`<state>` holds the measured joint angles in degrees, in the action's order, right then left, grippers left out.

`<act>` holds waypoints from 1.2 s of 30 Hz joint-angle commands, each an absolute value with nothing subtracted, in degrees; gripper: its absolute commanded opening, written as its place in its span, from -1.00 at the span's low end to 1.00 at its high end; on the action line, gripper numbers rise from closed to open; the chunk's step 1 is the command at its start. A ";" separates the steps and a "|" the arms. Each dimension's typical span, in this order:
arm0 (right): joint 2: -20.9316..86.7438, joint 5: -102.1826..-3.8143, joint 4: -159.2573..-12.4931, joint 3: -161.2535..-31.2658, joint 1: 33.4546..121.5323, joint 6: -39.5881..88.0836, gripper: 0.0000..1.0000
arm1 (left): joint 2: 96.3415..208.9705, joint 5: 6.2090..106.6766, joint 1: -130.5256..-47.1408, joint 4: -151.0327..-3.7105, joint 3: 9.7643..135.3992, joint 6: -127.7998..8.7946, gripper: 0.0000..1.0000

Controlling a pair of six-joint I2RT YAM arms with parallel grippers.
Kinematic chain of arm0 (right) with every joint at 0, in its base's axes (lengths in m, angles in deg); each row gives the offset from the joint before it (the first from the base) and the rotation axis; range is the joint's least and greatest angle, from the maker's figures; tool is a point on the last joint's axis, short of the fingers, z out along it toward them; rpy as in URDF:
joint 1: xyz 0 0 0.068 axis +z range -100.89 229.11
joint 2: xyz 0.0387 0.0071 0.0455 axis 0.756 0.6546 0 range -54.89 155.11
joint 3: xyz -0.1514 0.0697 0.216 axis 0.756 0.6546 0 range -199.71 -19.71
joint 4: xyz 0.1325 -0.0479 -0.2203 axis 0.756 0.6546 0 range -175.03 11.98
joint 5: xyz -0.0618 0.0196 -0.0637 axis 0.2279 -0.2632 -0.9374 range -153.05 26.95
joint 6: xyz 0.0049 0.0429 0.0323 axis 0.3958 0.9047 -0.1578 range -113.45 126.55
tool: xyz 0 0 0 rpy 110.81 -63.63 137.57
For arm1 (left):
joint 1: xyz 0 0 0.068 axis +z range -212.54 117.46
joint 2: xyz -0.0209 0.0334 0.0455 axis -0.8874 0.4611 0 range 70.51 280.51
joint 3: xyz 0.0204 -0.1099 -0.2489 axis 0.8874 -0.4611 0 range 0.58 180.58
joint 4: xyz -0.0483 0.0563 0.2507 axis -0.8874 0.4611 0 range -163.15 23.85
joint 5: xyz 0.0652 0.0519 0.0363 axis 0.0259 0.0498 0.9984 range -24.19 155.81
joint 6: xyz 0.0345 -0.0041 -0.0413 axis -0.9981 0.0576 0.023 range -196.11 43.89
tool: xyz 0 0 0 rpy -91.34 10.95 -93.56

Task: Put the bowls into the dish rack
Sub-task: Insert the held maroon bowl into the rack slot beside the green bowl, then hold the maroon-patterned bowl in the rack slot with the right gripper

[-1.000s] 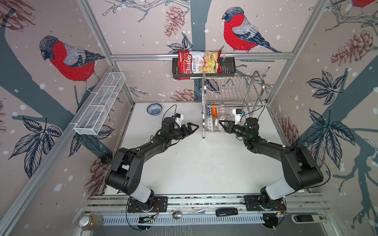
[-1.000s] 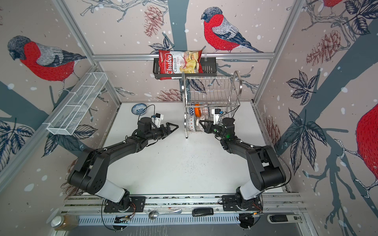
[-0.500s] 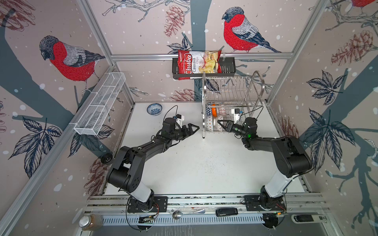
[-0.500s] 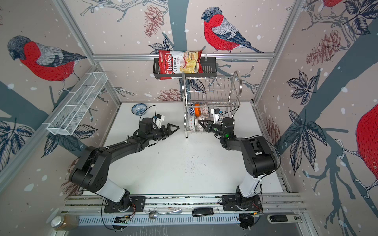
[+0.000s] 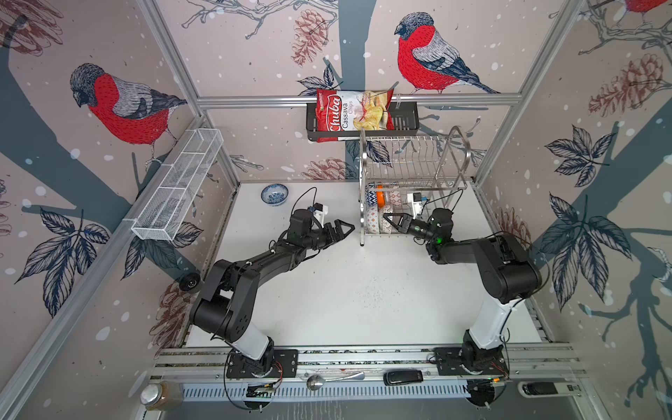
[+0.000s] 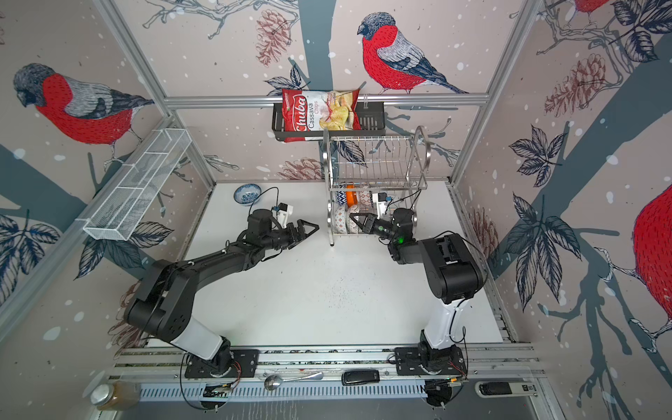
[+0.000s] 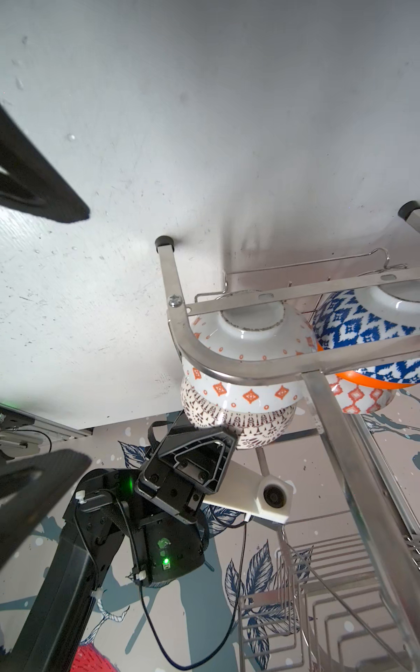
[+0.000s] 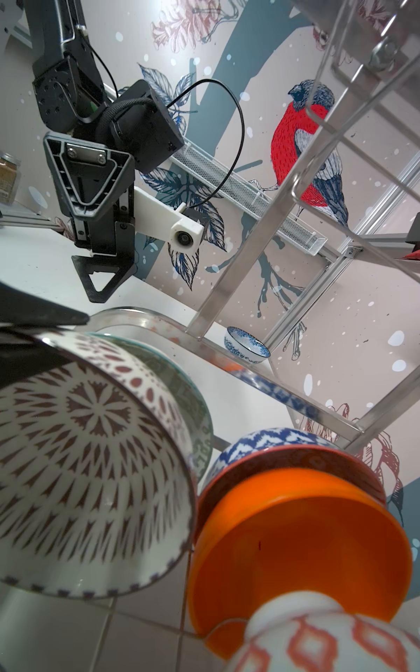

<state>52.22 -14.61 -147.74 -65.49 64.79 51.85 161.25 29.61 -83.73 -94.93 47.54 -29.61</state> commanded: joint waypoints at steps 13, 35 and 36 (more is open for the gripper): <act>58.66 -8.56 -163.99 -67.40 63.79 61.85 -1.00 | 160.91 30.10 -83.81 -93.86 48.44 -31.26 0.96; 62.52 -9.29 -158.09 -69.98 63.01 63.58 -1.00 | 160.59 30.31 -83.81 -93.32 48.61 -31.62 0.95; 62.48 -9.39 -157.89 -69.98 62.93 63.44 -1.00 | 160.47 30.37 -83.77 -93.32 48.62 -31.59 0.95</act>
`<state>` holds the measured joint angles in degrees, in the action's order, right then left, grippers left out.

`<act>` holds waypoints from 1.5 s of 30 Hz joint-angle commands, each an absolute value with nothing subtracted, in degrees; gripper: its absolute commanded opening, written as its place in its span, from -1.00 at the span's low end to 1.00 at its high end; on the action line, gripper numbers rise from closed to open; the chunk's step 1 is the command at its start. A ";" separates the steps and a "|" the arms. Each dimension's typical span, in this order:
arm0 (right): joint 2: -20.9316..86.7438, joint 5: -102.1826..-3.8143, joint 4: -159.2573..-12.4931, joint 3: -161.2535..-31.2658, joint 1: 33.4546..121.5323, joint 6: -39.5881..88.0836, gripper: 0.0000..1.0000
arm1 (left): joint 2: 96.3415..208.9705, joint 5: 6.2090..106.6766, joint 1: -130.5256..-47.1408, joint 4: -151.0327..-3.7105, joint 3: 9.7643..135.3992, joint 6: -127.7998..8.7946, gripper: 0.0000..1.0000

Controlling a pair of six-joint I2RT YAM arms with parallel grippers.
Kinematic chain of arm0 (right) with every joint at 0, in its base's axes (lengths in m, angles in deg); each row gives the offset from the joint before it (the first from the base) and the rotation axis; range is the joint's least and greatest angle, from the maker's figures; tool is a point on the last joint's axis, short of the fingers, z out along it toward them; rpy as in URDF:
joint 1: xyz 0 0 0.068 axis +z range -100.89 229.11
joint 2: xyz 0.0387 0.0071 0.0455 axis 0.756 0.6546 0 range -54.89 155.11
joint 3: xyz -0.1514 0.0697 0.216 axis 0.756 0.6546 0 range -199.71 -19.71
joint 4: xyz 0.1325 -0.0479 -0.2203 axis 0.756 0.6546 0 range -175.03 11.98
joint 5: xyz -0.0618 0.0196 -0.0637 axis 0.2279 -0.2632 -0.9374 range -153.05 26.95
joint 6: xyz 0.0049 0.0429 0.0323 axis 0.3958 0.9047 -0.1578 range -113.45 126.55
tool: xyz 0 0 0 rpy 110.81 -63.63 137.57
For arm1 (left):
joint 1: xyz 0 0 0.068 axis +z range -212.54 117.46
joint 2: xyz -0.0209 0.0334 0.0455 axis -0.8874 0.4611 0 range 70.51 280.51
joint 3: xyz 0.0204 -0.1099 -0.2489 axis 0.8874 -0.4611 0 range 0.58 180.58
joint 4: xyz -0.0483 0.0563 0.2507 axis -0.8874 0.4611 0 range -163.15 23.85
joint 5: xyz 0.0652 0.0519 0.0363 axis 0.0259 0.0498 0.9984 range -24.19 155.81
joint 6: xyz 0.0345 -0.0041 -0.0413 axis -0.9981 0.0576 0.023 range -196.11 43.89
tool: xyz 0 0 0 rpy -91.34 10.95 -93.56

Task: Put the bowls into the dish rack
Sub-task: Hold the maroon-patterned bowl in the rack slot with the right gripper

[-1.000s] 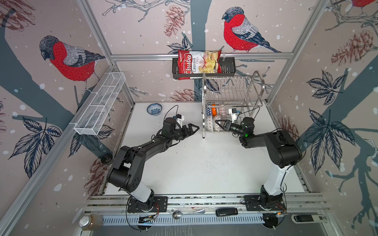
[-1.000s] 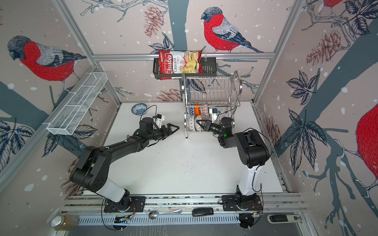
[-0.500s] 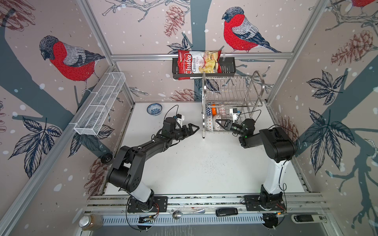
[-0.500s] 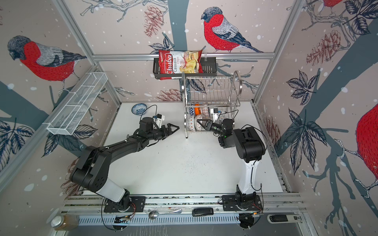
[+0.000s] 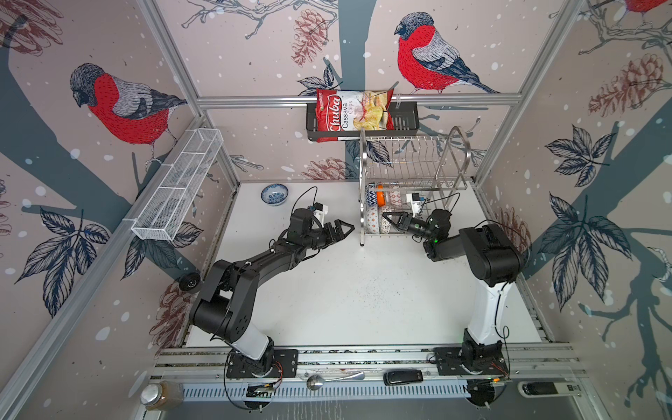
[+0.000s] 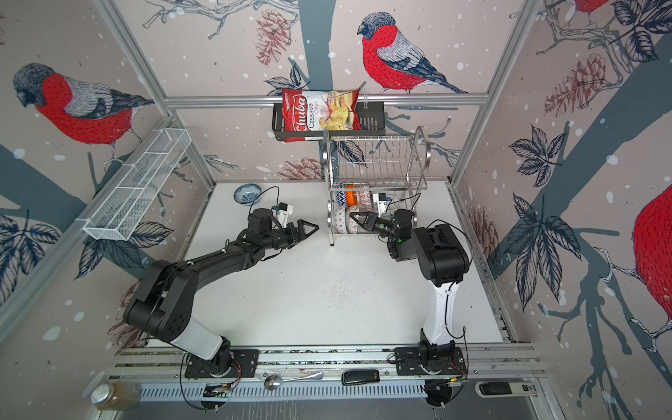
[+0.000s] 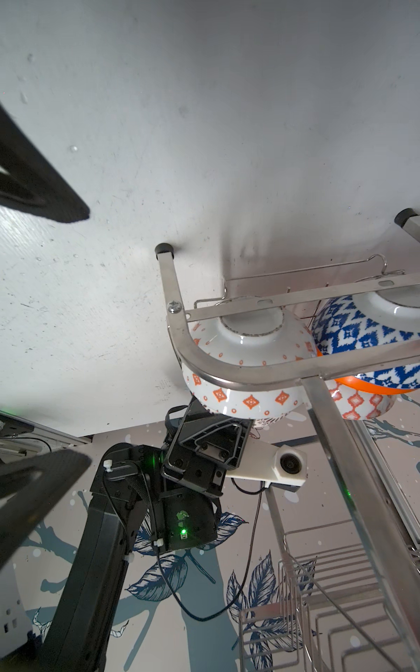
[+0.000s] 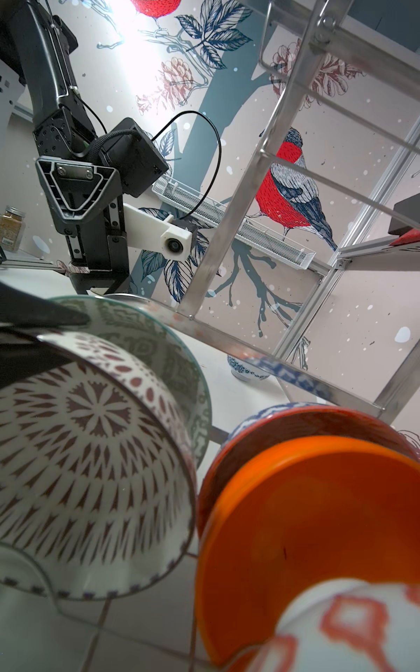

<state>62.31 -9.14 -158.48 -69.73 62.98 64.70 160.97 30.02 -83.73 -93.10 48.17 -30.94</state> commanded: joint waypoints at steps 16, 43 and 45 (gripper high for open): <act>60.86 -11.63 -151.95 -70.24 62.95 58.44 -0.89 | 160.60 30.48 -83.81 -93.10 48.66 -31.64 0.96; 58.73 -12.58 -150.44 -69.74 64.07 56.12 -0.55 | 160.78 30.61 -83.84 -92.75 48.86 -31.91 0.96; 58.34 -12.78 -150.16 -69.63 64.13 56.03 -0.55 | 160.78 30.64 -83.77 -92.75 48.90 -31.89 0.95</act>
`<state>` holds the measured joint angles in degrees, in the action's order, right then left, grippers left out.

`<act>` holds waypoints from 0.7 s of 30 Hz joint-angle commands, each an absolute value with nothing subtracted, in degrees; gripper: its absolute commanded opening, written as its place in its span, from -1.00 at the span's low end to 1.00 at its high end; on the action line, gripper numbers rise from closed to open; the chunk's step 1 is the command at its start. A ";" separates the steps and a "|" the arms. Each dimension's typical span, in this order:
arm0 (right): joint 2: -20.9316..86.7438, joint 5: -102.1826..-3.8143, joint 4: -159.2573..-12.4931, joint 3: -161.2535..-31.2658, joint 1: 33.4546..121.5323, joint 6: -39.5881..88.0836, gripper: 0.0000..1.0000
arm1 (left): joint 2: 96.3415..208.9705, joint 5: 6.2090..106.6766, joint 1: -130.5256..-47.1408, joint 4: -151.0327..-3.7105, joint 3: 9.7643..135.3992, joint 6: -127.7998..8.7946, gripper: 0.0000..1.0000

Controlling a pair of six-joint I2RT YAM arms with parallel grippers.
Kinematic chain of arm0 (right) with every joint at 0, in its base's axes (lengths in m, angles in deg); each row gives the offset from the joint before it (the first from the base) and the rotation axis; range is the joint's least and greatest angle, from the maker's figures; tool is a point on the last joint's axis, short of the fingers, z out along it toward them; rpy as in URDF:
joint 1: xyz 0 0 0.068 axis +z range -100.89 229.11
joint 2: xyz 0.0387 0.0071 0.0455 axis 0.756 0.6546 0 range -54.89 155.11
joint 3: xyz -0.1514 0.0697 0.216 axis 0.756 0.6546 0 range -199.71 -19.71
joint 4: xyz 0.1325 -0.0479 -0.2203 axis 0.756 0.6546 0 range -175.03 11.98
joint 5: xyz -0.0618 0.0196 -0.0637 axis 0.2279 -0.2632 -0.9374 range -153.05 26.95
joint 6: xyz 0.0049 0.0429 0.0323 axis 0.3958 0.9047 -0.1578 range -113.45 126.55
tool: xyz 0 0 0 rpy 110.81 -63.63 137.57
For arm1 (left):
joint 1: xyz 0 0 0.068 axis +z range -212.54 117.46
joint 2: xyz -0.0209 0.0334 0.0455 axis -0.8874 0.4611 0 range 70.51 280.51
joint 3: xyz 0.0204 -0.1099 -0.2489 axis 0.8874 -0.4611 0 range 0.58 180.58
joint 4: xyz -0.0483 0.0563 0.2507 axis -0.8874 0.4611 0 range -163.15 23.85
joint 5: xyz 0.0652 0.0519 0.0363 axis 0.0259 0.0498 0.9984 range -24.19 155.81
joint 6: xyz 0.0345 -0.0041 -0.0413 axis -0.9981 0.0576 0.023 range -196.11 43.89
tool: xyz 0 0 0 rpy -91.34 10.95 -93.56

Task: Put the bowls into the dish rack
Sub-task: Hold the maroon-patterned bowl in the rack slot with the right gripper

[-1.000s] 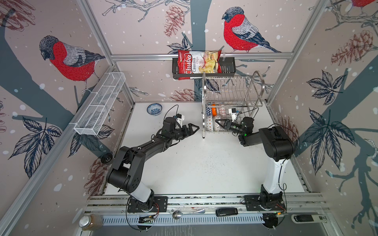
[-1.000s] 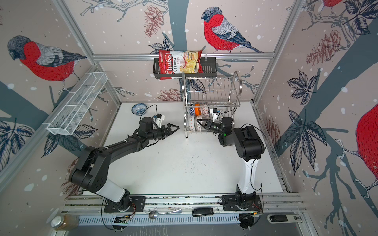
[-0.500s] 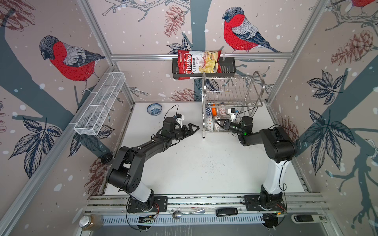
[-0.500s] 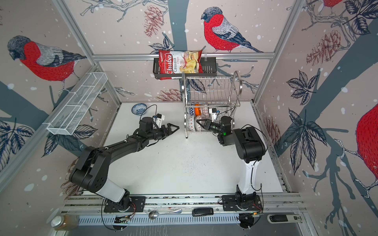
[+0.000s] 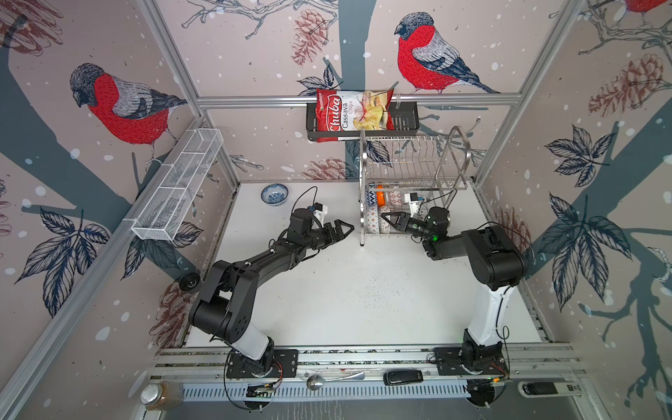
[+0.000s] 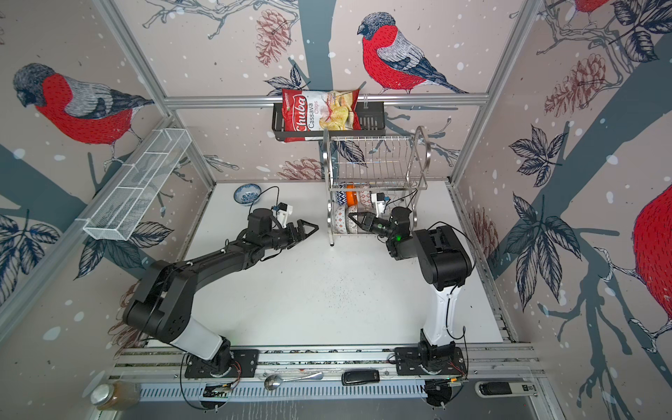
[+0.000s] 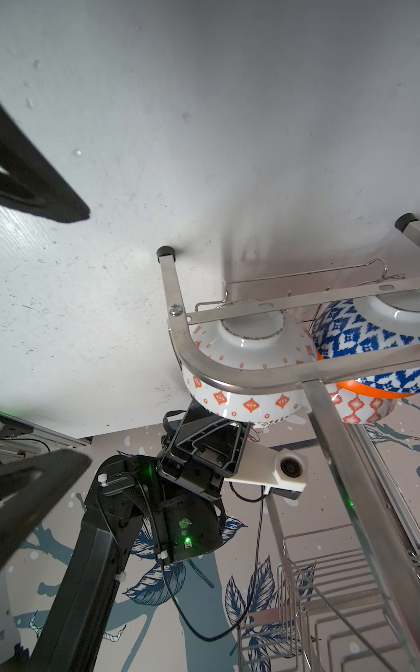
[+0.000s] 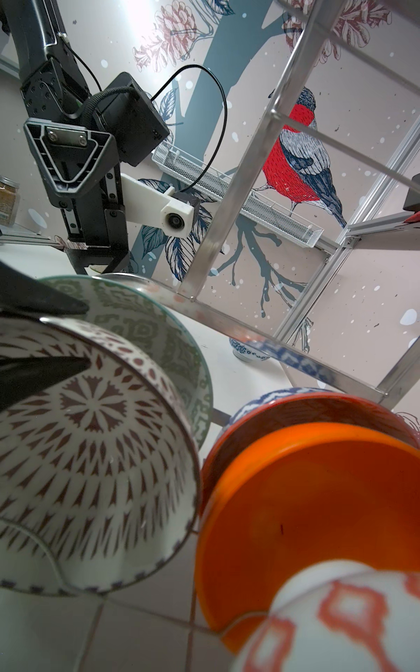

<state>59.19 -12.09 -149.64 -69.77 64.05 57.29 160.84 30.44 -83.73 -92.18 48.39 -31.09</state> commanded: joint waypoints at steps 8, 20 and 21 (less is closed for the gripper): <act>57.61 -12.85 -149.90 -69.37 64.12 55.85 -0.54 | 161.04 30.70 -83.79 -92.71 48.86 -31.90 0.95; 56.22 -13.27 -150.33 -68.07 63.88 55.84 -0.49 | 161.21 30.70 -83.77 -92.63 48.88 -31.98 0.95; 55.99 -13.38 -150.40 -67.81 63.83 55.77 -0.48 | 161.12 30.74 -83.73 -92.59 48.90 -31.99 0.95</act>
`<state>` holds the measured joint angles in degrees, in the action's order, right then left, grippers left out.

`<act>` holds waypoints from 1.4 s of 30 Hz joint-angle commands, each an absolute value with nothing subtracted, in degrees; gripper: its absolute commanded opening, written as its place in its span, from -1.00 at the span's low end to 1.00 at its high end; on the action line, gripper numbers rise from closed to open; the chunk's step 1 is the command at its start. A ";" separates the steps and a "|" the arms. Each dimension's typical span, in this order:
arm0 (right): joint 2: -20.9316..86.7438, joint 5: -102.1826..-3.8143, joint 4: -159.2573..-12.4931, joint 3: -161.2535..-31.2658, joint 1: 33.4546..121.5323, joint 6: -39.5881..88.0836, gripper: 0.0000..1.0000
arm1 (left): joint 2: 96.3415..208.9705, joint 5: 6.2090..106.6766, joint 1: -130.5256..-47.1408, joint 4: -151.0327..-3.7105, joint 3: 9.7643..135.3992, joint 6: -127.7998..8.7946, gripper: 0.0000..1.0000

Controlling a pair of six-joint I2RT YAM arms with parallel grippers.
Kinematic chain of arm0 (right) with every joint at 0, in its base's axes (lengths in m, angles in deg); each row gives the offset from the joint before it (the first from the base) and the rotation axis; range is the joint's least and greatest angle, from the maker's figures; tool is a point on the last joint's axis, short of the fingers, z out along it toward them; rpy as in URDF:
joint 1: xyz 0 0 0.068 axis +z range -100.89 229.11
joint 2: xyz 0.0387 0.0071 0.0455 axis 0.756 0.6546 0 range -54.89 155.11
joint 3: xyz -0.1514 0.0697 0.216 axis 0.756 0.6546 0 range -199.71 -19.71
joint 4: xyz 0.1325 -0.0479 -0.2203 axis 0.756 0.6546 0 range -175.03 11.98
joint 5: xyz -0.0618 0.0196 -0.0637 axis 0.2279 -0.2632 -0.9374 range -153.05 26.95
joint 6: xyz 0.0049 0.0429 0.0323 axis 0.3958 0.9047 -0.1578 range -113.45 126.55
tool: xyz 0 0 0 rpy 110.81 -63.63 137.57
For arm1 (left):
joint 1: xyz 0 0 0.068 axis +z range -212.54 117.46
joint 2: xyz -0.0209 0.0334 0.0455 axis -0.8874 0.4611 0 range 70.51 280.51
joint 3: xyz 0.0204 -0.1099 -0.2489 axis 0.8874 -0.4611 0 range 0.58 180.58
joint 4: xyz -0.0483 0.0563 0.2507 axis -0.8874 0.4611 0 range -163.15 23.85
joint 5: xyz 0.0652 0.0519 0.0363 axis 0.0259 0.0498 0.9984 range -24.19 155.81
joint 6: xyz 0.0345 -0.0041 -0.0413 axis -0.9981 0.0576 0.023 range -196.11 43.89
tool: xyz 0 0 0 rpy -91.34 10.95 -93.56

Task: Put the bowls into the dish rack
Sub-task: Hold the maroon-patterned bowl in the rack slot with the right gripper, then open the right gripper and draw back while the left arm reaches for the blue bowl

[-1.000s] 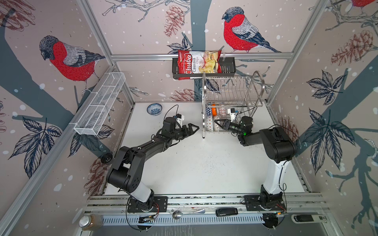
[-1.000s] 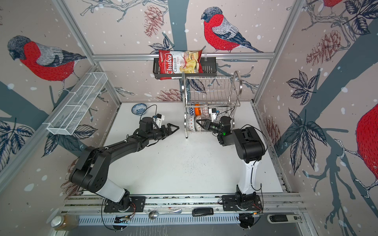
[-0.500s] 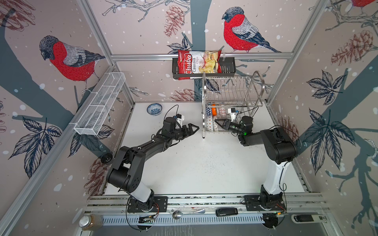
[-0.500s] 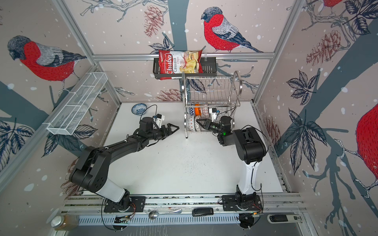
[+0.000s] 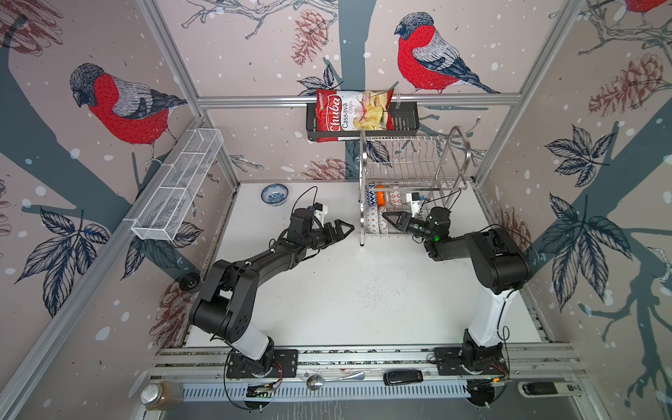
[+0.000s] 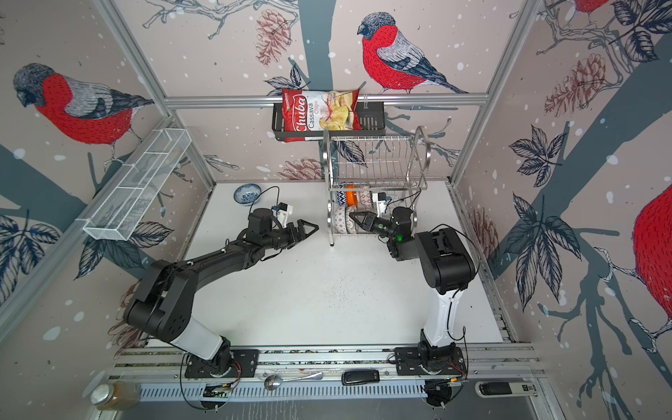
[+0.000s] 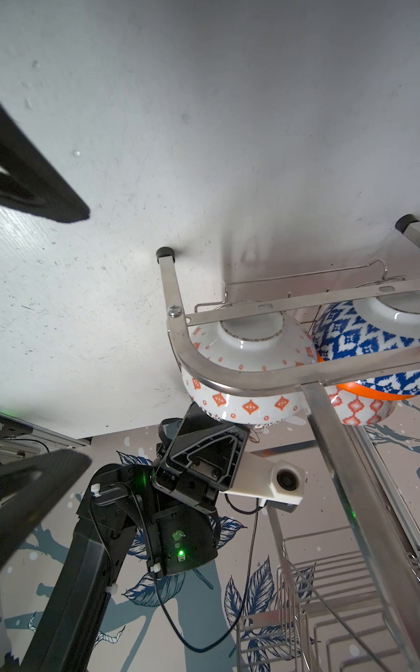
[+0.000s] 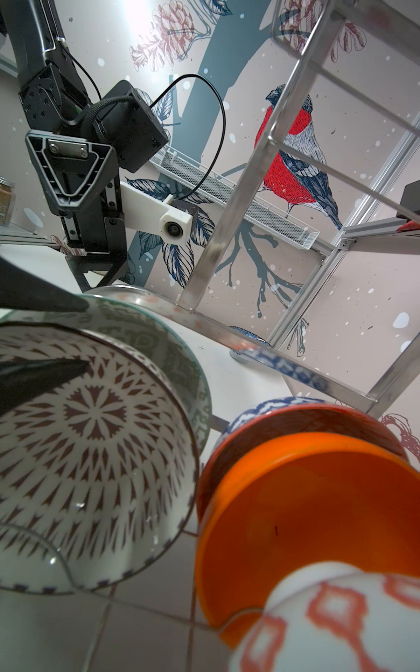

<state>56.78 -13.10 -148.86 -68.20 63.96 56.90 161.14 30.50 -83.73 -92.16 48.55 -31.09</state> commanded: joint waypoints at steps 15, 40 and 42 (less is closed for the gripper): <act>50.23 -15.45 -150.37 -62.96 63.44 54.37 -0.21 | 160.51 30.92 -83.54 -92.01 49.25 -32.11 0.96; 23.81 -30.43 -126.51 -51.42 64.49 37.46 0.92 | 159.42 46.69 -66.17 -72.67 55.38 -41.66 0.96; 21.13 -31.98 -123.79 -50.81 64.61 35.68 0.99 | 160.31 48.98 -64.57 -70.45 57.00 -42.32 0.96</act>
<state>23.63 -28.29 -128.20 -51.41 64.44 39.78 159.68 44.86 -65.88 -73.73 55.58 -40.06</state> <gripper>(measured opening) 0.997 0.978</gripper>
